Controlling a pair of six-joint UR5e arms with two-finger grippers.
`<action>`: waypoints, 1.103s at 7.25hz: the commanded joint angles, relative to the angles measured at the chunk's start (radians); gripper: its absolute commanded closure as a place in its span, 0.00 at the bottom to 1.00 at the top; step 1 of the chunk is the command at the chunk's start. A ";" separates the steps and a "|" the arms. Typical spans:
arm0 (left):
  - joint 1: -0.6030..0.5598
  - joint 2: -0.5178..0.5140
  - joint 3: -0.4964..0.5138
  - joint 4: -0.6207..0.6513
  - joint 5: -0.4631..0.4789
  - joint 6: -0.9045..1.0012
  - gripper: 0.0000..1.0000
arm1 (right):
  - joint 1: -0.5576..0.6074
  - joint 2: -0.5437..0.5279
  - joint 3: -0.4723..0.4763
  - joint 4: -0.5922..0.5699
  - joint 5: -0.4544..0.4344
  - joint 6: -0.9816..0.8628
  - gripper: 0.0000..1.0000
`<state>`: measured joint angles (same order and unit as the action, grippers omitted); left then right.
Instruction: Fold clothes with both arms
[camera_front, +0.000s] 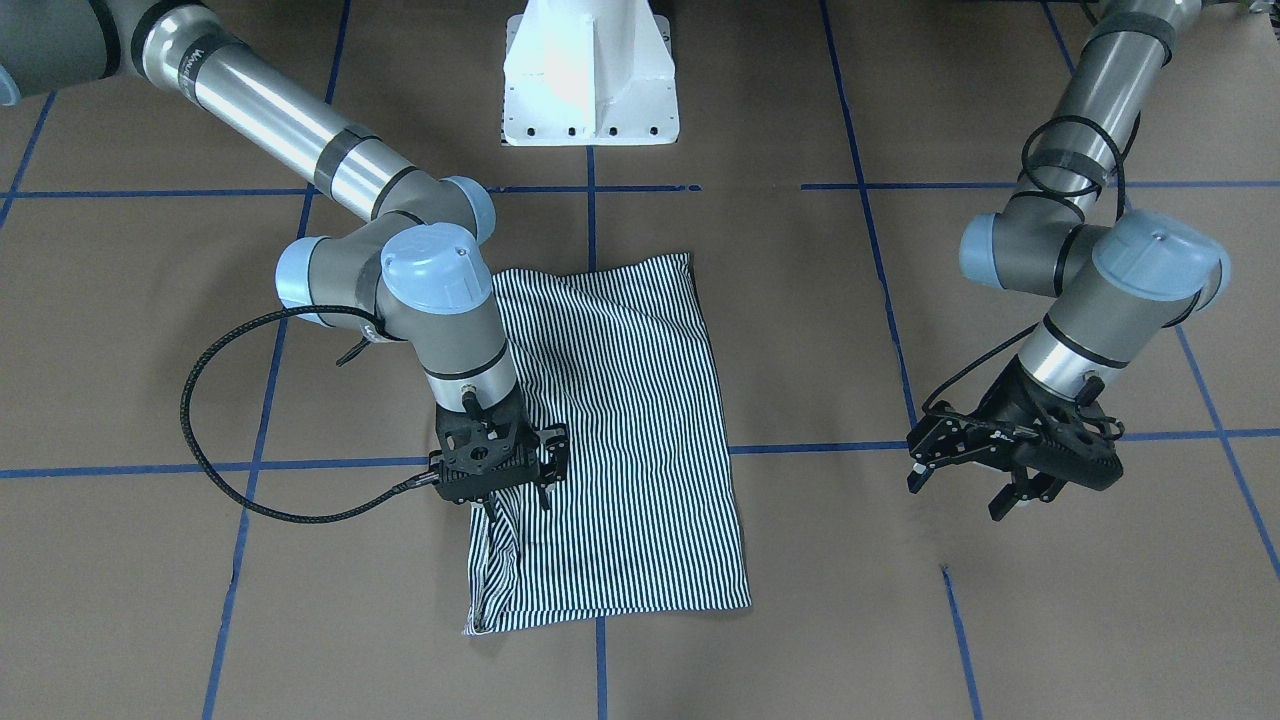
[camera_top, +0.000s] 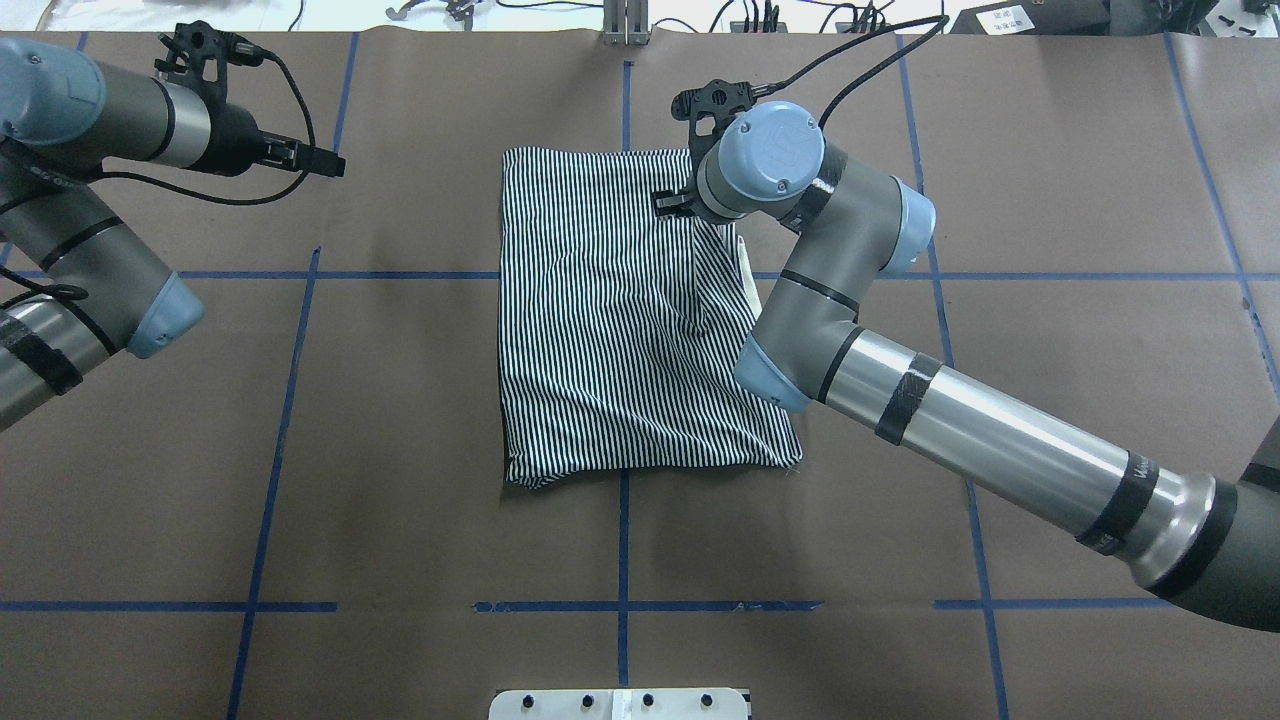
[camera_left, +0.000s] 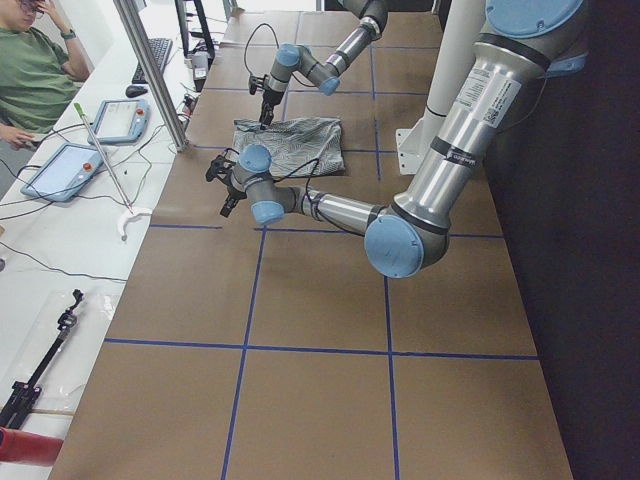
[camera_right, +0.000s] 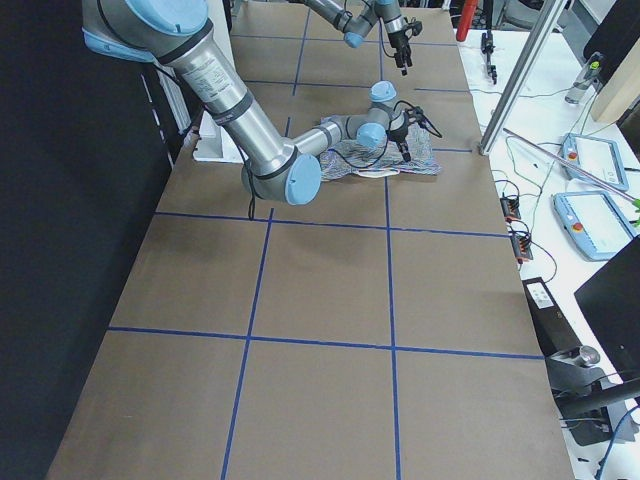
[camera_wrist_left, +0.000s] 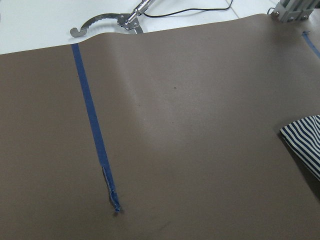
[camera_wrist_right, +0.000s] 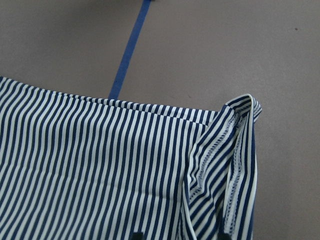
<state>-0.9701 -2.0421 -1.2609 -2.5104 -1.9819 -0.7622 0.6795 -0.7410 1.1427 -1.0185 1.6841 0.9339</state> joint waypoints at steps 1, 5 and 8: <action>-0.001 0.005 0.003 -0.004 0.000 0.001 0.00 | -0.012 -0.003 -0.015 -0.002 -0.006 -0.009 0.52; -0.001 0.007 0.008 -0.005 0.000 0.000 0.00 | -0.014 -0.008 -0.001 0.000 -0.017 -0.021 1.00; 0.001 0.005 0.008 -0.005 0.000 0.000 0.00 | -0.014 -0.119 0.084 0.000 -0.049 -0.020 1.00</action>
<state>-0.9708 -2.0358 -1.2533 -2.5164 -1.9819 -0.7623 0.6659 -0.8137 1.1917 -1.0186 1.6490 0.9134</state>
